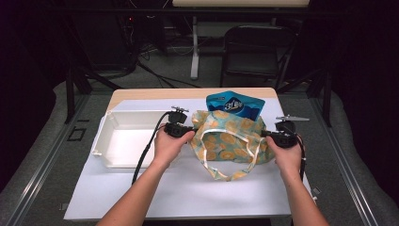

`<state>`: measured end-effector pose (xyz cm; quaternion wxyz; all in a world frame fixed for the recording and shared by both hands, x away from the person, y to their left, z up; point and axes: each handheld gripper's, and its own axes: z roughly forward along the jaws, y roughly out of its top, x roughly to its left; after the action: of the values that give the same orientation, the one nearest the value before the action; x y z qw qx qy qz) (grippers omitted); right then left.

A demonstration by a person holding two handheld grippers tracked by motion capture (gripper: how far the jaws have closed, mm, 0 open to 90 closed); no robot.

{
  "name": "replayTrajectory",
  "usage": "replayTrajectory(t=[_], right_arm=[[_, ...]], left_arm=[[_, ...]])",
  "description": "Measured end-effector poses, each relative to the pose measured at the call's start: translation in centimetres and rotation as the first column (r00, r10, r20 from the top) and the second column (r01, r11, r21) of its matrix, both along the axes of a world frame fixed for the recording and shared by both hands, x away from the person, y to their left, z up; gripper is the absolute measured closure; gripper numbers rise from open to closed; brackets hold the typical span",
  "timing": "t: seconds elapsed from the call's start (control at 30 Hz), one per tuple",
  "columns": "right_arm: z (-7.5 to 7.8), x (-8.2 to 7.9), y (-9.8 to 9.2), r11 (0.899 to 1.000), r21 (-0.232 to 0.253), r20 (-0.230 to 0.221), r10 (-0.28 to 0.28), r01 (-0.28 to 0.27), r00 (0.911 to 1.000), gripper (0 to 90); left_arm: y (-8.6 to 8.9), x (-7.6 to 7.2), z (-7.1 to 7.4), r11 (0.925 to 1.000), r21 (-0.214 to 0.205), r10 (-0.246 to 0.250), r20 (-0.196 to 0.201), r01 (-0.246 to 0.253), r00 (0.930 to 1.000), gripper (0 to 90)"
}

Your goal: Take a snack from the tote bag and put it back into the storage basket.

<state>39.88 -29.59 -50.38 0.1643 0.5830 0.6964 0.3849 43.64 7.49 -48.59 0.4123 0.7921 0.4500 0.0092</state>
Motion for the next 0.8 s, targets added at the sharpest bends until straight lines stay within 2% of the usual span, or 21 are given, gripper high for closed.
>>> replayTrajectory(t=[0.03,0.07,0.17,0.23,0.33,0.37,0.43,0.47,0.53,0.6,0.63,0.7,0.73,0.8], right_arm=[[-0.3,-0.2,-0.1,1.0,0.011,-0.005,0.009,-0.009,0.9999,89.2],[-0.6,-0.5,-0.2,0.999,0.032,0.008,0.015,-0.015,0.9999,87.2],[-0.3,-1.8,-0.5,0.997,0.068,0.079,0.029,-0.034,0.9965,73.5],[0.2,-2.8,-0.8,0.994,0.098,0.135,0.027,-0.041,0.9905,62.9],[1.0,-4.2,-1.2,0.991,0.127,0.203,0.024,-0.051,0.9788,55.0],[1.2,-4.6,-1.3,0.99,0.133,0.219,0.027,-0.057,0.9754,53.0],[1.3,-5.1,-1.2,0.987,0.148,0.233,0.031,-0.067,0.9721,49.6],[1.3,-5.2,-1.3,0.987,0.142,0.227,0.038,-0.072,0.9731,49.0],[1.0,-5.4,-1.2,0.985,0.158,0.235,0.023,-0.062,0.9717,49.1],[0.7,-5.4,-1.2,0.98,0.196,0.244,-0.009,-0.04,0.9698,49.6],[0.6,-5.4,-1.2,0.974,0.225,0.248,-0.031,-0.027,0.9682,49.6],[0.6,-5.3,-1.2,0.975,0.221,0.236,-0.024,-0.03,0.9714,51.7],[0.5,-5.2,-1.0,0.976,0.216,0.24,-0.019,-0.034,0.9707,53.3],[0.3,-5.1,-0.7,0.978,0.205,0.24,-0.001,-0.05,0.9709,61.4]], left_arm=[[0.3,-0.3,0.3,0.9998,-0.015,0.016,0.028,-0.016,0.9995,59.2],[0.8,-0.6,0.6,0.999,-0.037,0.027,0.05,-0.025,0.9984,54.9],[2.3,-1.9,1.9,0.9951,-0.093,0.047,0.128,-0.035,0.9906,48.3],[3.2,-2.9,2.7,0.9921,-0.116,0.067,0.181,-0.047,0.9812,47.3],[4.2,-4.4,3.9,0.9854,-0.164,0.085,0.241,-0.045,0.9668,45.9],[4.4,-4.9,4.3,0.9822,-0.186,0.08,0.264,-0.031,0.9613,45.5],[4.2,-6.1,4.8,0.9798,-0.2,0.051,0.298,0.01,0.9532,45.0],[3.8,-6.6,4.9,0.979,-0.2,0.024,0.31,0.04,0.9504,44.0],[2.5,-7.6,4.8,0.9819,-0.166,-0.03,0.341,0.091,0.9397,39.7],[1.6,-8.1,4.5,0.9822,-0.153,-0.051,0.34,0.109,0.9389,33.0],[1.1,-8.2,4.2,0.9836,-0.14,-0.058,0.347,0.113,0.936,29.2],[0.3,-8.2,3.6,0.9883,-0.098,-0.076,0.351,0.117,0.9334,24.9],[0.0,-8.1,3.3,0.9876,-0.096,-0.084,0.344,0.124,0.9353,24.2],[-0.4,-8.1,2.8,0.9893,-0.088,-0.079,0.349,0.116,0.9337,28.8]])
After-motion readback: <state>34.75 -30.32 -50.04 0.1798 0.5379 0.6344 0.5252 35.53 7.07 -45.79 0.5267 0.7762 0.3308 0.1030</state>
